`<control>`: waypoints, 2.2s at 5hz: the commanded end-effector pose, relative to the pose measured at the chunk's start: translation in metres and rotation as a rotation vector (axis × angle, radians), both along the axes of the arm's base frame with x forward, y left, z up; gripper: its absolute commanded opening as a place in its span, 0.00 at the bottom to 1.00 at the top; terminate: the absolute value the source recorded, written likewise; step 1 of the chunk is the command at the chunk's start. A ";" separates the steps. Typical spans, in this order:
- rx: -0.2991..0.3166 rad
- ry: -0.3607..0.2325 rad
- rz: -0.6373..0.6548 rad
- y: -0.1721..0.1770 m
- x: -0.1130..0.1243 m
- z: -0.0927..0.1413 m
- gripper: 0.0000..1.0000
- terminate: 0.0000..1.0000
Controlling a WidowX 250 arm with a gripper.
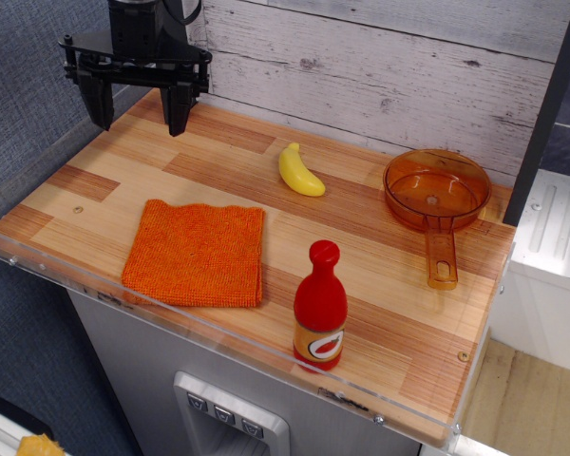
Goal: Put the banana on top of the cloth.
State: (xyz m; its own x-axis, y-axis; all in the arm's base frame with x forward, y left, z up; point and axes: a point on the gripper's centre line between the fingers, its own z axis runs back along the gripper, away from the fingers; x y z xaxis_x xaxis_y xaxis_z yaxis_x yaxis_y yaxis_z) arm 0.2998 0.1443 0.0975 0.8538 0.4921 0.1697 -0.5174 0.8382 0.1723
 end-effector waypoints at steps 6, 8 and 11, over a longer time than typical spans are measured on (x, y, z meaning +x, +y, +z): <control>-0.171 -0.128 0.017 -0.069 0.080 -0.035 1.00 0.00; -0.148 -0.058 0.109 -0.069 0.086 -0.038 1.00 0.00; -0.165 -0.022 0.063 -0.080 0.093 -0.049 1.00 0.00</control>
